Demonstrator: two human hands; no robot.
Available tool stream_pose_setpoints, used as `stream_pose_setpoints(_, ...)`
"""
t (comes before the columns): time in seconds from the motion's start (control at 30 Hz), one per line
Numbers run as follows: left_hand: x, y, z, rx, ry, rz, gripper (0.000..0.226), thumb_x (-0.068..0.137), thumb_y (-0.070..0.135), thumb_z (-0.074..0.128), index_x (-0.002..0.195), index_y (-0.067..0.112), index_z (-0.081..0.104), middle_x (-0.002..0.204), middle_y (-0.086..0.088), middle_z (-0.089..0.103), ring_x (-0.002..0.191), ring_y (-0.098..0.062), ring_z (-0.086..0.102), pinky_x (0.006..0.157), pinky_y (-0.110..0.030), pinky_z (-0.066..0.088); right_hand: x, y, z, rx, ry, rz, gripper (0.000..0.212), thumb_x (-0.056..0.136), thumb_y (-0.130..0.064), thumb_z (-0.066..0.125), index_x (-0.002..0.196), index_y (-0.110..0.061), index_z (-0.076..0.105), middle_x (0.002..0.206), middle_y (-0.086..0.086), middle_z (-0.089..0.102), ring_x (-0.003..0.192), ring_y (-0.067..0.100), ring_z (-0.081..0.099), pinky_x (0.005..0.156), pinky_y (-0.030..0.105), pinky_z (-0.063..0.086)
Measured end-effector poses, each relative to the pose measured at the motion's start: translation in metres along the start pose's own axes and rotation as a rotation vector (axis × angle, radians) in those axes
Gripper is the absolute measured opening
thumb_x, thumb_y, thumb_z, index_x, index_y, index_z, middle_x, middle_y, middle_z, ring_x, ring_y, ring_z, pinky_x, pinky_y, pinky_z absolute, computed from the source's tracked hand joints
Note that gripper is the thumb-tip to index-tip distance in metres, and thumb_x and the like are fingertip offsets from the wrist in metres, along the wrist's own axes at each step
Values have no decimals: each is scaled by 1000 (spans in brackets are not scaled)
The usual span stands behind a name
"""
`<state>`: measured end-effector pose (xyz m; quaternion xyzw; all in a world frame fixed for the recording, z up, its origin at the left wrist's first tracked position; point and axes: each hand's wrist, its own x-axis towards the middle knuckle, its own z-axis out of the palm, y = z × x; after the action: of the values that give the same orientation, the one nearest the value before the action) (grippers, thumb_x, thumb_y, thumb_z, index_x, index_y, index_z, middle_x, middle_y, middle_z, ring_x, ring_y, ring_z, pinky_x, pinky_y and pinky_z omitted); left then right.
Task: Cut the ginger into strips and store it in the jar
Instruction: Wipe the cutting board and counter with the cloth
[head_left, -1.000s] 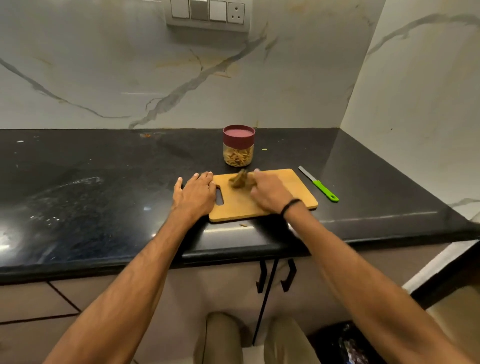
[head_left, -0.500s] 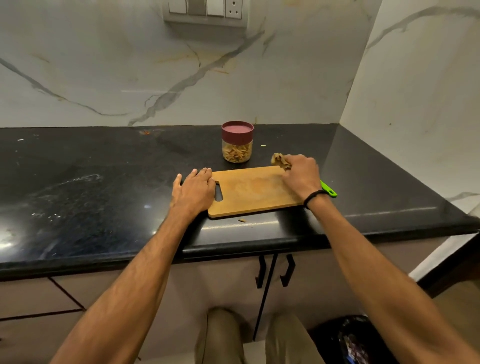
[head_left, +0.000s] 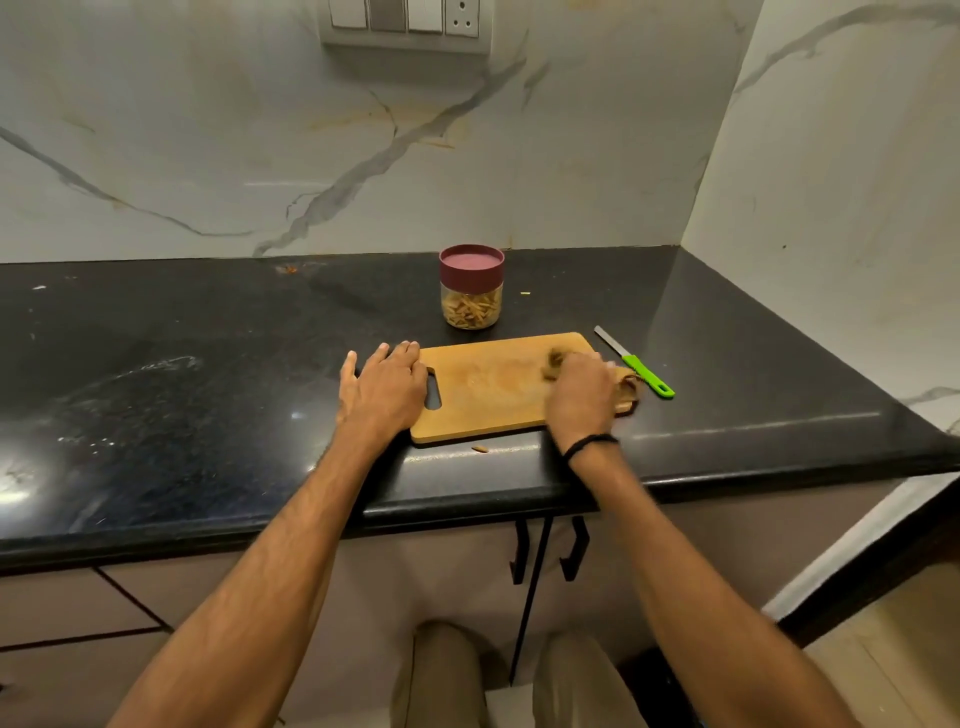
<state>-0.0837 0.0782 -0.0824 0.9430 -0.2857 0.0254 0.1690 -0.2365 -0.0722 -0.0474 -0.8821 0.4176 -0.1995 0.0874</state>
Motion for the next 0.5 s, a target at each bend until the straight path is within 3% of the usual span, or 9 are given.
stream_pose_setpoints(0.1, 3, -3, 1, 8, -1, -10, 50, 106, 35, 23, 154, 25, 36, 160, 7, 35, 151, -16, 23, 124, -53, -1, -42, -44, -1, 169, -222, -195, 19, 95, -18, 57, 110, -13, 67, 105, 4, 64, 102, 22, 57, 87, 30, 45)
stream_pose_setpoints(0.2, 1, -3, 1, 13, -18, 4, 51, 106, 36, 24, 154, 26, 35, 161, 7, 34, 151, -18, 23, 123, -54, 0, -41, -54, -22, 439, -413, -279, 21, 89, -10, 59, 103, -15, 73, 89, 1, 65, 87, 18, 56, 76, 27, 45)
stream_pose_setpoints(0.23, 0, -3, -1, 2, -19, 3, 51, 106, 37, 23, 155, 26, 35, 161, 8, 34, 151, -18, 23, 123, -54, 1, -31, -48, -30, 505, -376, -253, 22, 87, -7, 59, 102, -14, 74, 90, 1, 67, 86, 17, 58, 74, 25, 45)
stream_pose_setpoints(0.37, -2, -2, -4, -44, -36, -2, 51, 107, 39, 24, 155, 27, 34, 161, 8, 32, 151, -17, 23, 124, -52, 5, 27, -7, -36, 502, 83, 26, 17, 84, -7, 59, 90, -10, 74, 86, 12, 69, 87, 32, 63, 63, 23, 34)
stream_pose_setpoints(0.43, -2, -2, -5, -54, -35, -4, 51, 106, 39, 24, 155, 27, 34, 161, 9, 33, 151, -17, 23, 124, -52, 7, 50, 3, -23, 453, 122, 93, 14, 84, -7, 57, 86, -7, 71, 85, 14, 67, 87, 34, 62, 63, 27, 34)
stream_pose_setpoints(0.5, -2, -3, -6, -66, -28, -4, 51, 107, 39, 24, 155, 27, 35, 161, 9, 34, 151, -17, 24, 124, -52, 8, 60, 3, -2, 365, 23, 76, 17, 86, -14, 57, 94, -5, 70, 95, 17, 67, 96, 36, 61, 69, 32, 42)
